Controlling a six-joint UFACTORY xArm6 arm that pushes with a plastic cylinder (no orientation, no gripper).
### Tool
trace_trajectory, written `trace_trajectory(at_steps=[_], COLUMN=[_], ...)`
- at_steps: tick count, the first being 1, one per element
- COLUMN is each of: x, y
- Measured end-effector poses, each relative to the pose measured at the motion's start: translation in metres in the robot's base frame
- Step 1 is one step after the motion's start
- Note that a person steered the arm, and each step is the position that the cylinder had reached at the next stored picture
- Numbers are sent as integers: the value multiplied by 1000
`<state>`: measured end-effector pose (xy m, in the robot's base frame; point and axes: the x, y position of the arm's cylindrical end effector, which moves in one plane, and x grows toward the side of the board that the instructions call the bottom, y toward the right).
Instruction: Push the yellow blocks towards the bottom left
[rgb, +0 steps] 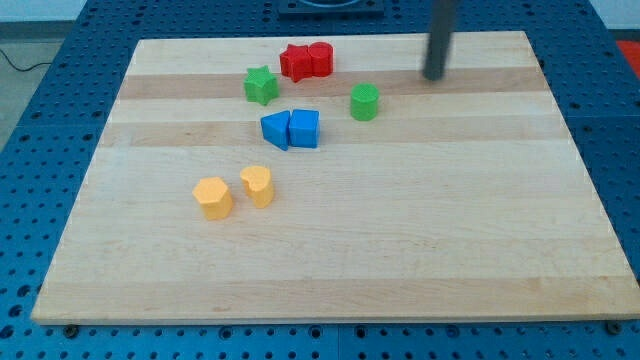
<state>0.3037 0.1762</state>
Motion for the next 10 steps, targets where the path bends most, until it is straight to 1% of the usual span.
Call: trace_trajectory(at_steps=[1,2,3,4,6,8,9,10], x=[68,111,138,153,155,179,181,169], y=[34,12,-21,-75,-208,-309,-325,-339])
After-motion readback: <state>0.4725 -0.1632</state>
